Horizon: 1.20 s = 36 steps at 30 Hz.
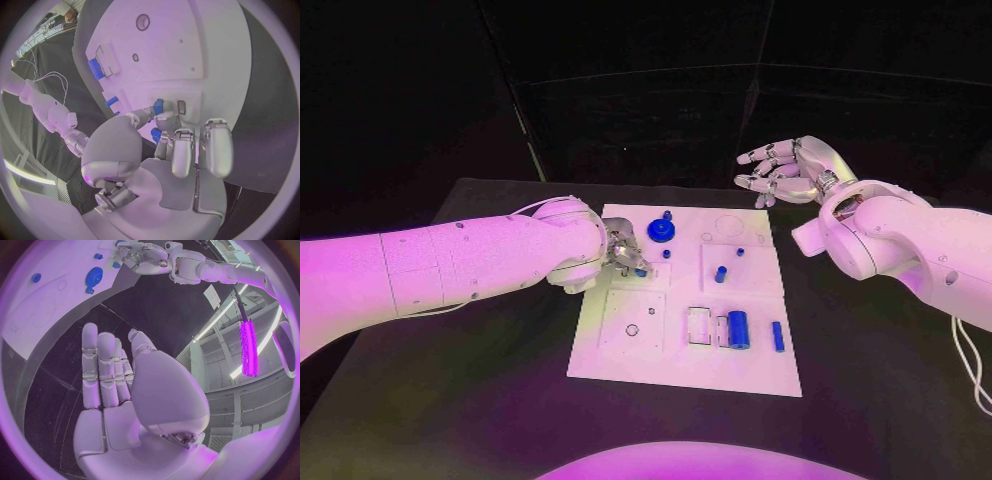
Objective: Assemble the parts on the task board
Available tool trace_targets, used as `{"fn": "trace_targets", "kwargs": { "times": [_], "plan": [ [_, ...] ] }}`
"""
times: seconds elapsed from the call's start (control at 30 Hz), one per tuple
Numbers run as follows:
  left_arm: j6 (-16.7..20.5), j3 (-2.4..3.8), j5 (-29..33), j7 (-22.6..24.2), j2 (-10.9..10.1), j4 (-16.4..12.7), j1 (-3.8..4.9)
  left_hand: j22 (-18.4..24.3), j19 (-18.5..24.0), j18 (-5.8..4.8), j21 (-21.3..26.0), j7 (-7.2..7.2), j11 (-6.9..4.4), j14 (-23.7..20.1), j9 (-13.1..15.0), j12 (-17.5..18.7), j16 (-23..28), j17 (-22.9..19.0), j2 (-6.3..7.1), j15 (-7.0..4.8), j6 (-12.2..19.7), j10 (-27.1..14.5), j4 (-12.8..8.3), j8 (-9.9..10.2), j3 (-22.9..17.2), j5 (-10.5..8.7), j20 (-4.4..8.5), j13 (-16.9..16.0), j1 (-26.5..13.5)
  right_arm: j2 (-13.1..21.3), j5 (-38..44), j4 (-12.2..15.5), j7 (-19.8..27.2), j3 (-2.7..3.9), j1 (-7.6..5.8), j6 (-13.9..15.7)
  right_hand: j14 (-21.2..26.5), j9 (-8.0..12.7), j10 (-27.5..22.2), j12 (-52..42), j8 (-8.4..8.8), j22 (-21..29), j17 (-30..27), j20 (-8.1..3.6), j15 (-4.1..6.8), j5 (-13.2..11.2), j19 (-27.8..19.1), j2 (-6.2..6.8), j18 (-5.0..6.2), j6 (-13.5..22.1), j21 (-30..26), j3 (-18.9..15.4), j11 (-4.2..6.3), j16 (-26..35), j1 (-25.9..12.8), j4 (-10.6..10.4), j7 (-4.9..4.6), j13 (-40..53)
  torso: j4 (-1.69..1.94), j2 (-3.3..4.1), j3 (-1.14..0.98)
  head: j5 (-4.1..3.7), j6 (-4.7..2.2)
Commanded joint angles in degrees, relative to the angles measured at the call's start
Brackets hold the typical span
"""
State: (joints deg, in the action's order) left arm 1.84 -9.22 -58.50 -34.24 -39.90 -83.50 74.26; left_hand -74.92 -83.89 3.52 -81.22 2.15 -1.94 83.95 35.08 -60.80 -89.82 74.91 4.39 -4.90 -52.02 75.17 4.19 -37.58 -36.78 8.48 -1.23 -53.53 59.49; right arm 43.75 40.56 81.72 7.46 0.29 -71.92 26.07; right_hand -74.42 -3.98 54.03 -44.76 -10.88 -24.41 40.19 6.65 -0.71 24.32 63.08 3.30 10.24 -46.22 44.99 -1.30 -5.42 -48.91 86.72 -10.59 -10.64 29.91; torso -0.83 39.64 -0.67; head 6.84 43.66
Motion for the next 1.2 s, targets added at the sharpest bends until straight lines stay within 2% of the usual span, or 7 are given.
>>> {"fn": "trace_targets", "kwargs": {
  "times": [0.03,0.23,0.6,0.9,1.07,1.2],
  "plan": [
    [-2.5,-0.18,1.1,-0.6,0.3,0.3,-0.19,-0.2,-1.0,-0.47,-0.1,-0.15,-0.14,6.0,-0.1,-0.3,-0.2,15.1,-0.04,-0.5,-0.2,0.4,-4.2,-0.2,-3.9,-0.18,0.26,-0.1,-0.9,0.0,-0.2,0.0,0.1,0.04,-0.1,-0.6,0.4,0.0,-0.3,-0.4,-0.18,0.1,0.0,0.01,-0.12,0.2,0.2,-0.11,0.26,0.3,-0.4,0.0,-0.08,0.2,-0.2,-0.3,0.02,-0.1,-0.03,-0.04,-0.01,-0.02,0.01],
    [-2.6,-0.18,1.1,-0.6,0.5,0.7,-0.16,-0.3,-1.0,-0.48,-0.1,-0.25,-0.23,6.0,-0.2,-0.5,-0.2,15.1,-0.04,-0.57,-0.5,0.5,-3.7,-0.2,-3.0,-0.2,0.33,-0.2,-1.4,0.0,-0.2,0.0,0.1,0.04,-0.1,-0.6,0.5,0.0,-0.3,-0.4,-0.19,0.1,-0.1,0.02,-0.13,0.2,0.2,-0.1,0.25,0.3,-0.4,0.0,-0.1,0.2,-0.2,-0.4,0.01,-0.1,0.05,-0.02,-0.01,-0.2,0.06],
    [-2.4,-0.18,1.2,-0.6,0.8,1.2,-0.13,-0.6,-1.1,-0.53,-0.2,-0.46,-0.4,6.0,-0.6,-0.9,-0.2,15.1,-0.28,-0.75,-1.4,0.7,-1.7,0.2,1.5,-0.34,0.52,-0.5,-3.2,-0.3,0.2,0.0,0.2,0.03,-0.1,-1.0,1.0,0.0,-0.7,-0.5,-0.25,0.2,-0.8,0.09,-0.22,0.3,0.1,-0.04,0.24,0.5,-0.7,0.0,-0.18,1.0,-0.1,-0.4,-0.06,-0.3,0.04,-0.01,0.03,-0.35,0.09],
    [-2.4,-0.17,1.2,-0.6,1.1,1.5,-0.11,-0.9,-1.2,-0.58,-0.2,-0.52,-0.44,6.0,-1.1,-1.2,-0.2,15.1,-0.61,-0.77,-2.2,0.7,0.5,0.7,8.4,-0.41,0.56,-0.8,-4.2,-0.5,0.3,-0.2,0.2,0.02,-0.09,-1.1,1.3,0.0,-0.9,-0.6,-0.3,0.3,-1.1,0.14,-0.29,0.3,0.0,-0.02,0.23,0.7,-0.9,-0.1,-0.27,1.4,-0.2,-0.6,-0.13,-0.4,0.08,-0.02,0.02,-0.45,0.1],
    [-2.7,-0.17,1.2,-0.6,1.1,1.7,-0.1,-1.1,-1.3,-0.62,-0.3,-0.49,-0.39,6.0,-1.3,-1.7,-0.2,15.1,-0.73,-0.72,-2.8,1.0,3.1,0.8,13.3,-0.68,0.54,-1.2,-6.0,-0.5,0.3,-0.2,0.2,0.02,-0.09,-1.1,1.4,0.0,-1.1,-0.7,-0.35,0.4,-1.1,0.19,-0.35,0.2,0.0,-0.04,0.22,0.9,-1.0,-0.1,-0.32,1.6,-0.4,-0.7,-0.18,-0.4,0.04,-0.05,0.02,-0.5,0.14],
    [-2.7,-0.17,1.2,-0.7,1.2,1.8,-0.09,-1.3,-1.3,-0.65,-0.3,-0.62,-0.48,6.0,-1.6,-1.9,-0.2,15.1,-1.42,-0.87,-3.0,1.0,4.4,1.1,17.9,-0.58,0.6,-1.3,-5.3,-0.5,0.3,-0.2,0.2,0.02,-0.09,-1.1,1.4,0.0,-1.1,-0.8,-0.4,0.4,-1.2,0.22,-0.38,0.1,0.0,-0.07,0.22,0.9,-1.1,-0.1,-0.35,1.6,-0.4,-0.8,-0.2,-0.5,0.09,-0.04,0.04,-0.56,0.11]
  ]
}}
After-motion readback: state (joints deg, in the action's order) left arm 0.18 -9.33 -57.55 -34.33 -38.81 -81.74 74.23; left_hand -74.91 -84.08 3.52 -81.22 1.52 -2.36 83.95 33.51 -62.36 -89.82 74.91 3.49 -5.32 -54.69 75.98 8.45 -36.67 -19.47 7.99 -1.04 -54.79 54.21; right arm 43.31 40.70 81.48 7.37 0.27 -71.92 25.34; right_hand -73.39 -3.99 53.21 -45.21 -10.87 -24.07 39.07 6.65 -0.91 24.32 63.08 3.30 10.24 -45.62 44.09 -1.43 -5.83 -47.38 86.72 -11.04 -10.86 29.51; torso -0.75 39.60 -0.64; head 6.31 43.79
